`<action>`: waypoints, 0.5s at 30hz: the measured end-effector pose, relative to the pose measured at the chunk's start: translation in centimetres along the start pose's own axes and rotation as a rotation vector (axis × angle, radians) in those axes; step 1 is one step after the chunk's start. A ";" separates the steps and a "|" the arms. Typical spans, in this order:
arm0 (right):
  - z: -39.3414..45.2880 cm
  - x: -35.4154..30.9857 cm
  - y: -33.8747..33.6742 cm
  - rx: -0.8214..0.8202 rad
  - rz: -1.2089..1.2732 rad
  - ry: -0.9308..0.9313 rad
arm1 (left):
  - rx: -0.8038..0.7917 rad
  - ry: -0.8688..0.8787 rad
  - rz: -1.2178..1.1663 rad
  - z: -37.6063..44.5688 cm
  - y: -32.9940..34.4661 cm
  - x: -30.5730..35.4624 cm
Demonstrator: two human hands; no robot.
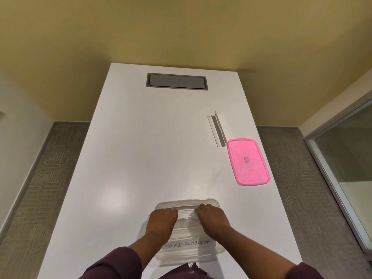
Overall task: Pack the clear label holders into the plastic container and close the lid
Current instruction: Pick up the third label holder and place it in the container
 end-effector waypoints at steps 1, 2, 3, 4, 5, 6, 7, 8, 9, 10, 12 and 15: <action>0.0 0.0 0.0 0.001 -0.002 0.003 | -0.004 -0.001 0.001 0.0 0.0 0.0; 0.0 -0.1 0.0 0.002 -0.002 0.006 | -0.009 -0.002 0.000 0.0 0.1 0.0; 0.1 -0.1 -0.1 0.004 -0.002 0.009 | -0.012 -0.005 -0.002 0.0 0.1 -0.1; 0.1 -0.2 -0.2 0.006 -0.002 0.010 | -0.015 -0.008 -0.003 0.0 0.1 -0.1; 0.0 -0.3 -0.2 0.010 -0.002 0.012 | -0.017 -0.009 -0.003 0.0 0.2 -0.1; 0.0 -0.3 -0.3 0.015 -0.002 0.013 | -0.016 -0.009 -0.005 0.1 0.2 -0.1; 0.0 -0.3 -0.4 0.017 0.001 0.015 | -0.015 -0.008 -0.009 0.1 0.2 -0.1; 0.0 -0.3 -0.5 0.019 0.007 0.017 | -0.017 -0.007 -0.015 0.1 0.2 -0.1; -0.1 -0.3 -0.5 0.019 0.015 0.020 | -0.020 -0.005 -0.022 0.1 0.1 -0.1; -0.1 -0.2 -0.4 0.021 0.027 0.022 | -0.022 0.000 -0.033 0.0 0.1 -0.1; -0.3 -0.2 -0.4 0.027 0.058 0.024 | -0.020 0.014 -0.076 -0.2 -0.1 0.0; -0.3 -0.3 -1.1 0.084 0.146 0.029 | 0.041 0.059 -0.208 0.0 -1.3 -0.1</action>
Point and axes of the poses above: each hand's wrist, its own z-axis towards the middle knuckle, its own y-axis out of the palm, x = y × z, the point moved 5 cm from there along z, towards the middle knuckle, and after that the axes turned 8 degrees about -y, right-handed, at the moved point
